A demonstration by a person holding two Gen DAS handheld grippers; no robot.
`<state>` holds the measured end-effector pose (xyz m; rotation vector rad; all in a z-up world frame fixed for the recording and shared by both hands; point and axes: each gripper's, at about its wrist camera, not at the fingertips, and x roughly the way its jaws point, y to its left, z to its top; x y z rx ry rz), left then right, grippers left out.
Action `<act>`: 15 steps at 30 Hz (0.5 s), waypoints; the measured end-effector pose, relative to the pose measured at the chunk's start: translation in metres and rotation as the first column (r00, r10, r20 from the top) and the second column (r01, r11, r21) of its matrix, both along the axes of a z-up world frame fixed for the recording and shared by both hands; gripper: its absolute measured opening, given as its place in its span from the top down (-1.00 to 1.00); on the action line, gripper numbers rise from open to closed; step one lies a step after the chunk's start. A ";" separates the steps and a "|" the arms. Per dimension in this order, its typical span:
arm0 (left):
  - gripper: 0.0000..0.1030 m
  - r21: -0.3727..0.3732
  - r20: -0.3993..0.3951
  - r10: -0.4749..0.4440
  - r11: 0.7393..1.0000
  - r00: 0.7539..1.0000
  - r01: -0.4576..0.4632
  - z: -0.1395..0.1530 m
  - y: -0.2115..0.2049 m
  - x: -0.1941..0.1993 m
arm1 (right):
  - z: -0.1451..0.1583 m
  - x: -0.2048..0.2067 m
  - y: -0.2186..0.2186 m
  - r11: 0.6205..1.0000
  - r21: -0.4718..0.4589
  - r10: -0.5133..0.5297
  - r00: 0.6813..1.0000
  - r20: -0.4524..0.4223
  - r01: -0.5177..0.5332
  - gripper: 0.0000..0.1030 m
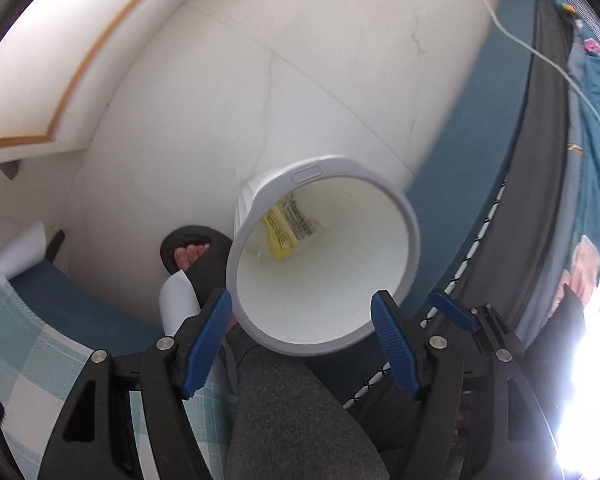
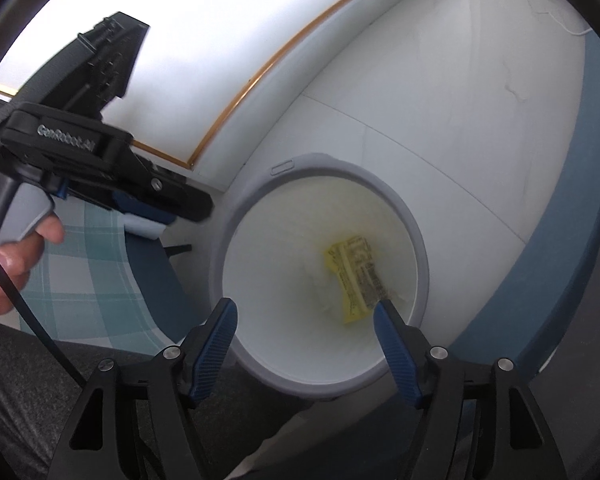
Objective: Collect trash
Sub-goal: 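Open both grippers over the white bin to drop the bag and foam, then move both tools back over the table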
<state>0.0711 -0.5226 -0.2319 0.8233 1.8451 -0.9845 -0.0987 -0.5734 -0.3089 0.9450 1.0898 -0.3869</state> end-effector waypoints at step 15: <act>-0.34 -0.357 0.296 0.202 0.930 0.934 -0.088 0.171 0.056 0.003 | 0.112 -0.009 -0.006 0.970 -0.239 0.006 0.984 0.180 0.038 -0.43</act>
